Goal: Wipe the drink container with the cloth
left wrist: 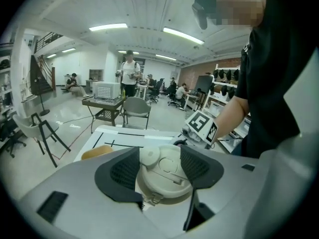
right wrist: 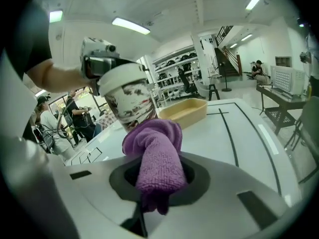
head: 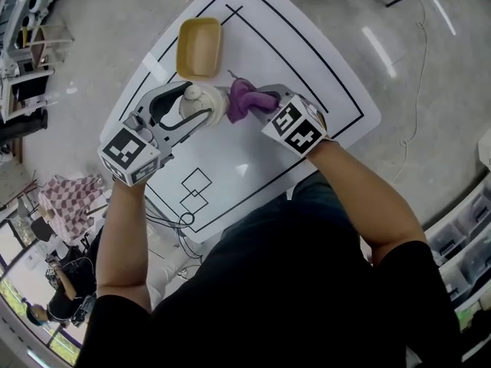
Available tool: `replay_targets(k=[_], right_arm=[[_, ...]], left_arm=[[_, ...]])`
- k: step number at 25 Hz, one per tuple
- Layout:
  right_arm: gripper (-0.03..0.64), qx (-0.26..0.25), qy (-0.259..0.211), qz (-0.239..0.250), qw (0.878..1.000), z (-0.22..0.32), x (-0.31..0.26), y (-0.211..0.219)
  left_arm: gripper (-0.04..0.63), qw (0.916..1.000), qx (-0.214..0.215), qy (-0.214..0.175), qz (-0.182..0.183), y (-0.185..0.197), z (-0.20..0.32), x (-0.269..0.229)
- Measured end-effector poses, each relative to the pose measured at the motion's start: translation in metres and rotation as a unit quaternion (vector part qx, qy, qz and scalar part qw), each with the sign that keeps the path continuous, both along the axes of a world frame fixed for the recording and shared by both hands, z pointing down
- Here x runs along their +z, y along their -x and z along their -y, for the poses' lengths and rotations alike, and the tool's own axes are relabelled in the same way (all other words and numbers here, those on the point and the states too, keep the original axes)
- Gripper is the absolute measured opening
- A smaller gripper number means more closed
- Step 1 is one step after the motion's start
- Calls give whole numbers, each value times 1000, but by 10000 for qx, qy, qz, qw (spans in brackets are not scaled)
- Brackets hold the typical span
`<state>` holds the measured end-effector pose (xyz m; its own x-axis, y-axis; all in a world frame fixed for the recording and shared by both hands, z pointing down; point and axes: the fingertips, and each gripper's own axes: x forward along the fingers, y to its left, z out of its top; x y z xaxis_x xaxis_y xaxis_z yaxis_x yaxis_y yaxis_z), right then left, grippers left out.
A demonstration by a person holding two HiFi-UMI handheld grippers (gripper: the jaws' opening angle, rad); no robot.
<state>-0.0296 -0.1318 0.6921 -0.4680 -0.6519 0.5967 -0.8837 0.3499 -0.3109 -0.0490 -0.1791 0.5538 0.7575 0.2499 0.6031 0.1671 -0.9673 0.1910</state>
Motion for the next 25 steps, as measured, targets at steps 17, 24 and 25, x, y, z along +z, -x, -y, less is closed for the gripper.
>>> replay_targets(k=[17,24,25], right_arm=[[81,-910,-1455,247,9848,31,-89,-15],[78,-1006,-636,-394,9921,38,-11,-9],[78,-1020,-518,-441,9925,39,-1,-8]], left_arm=[[284,9902,1370,186,182,-10,-13,2],[284,9904,1365,192,104,-9,-12,4],[284,9904,1368,190,115,-8,-12,4]])
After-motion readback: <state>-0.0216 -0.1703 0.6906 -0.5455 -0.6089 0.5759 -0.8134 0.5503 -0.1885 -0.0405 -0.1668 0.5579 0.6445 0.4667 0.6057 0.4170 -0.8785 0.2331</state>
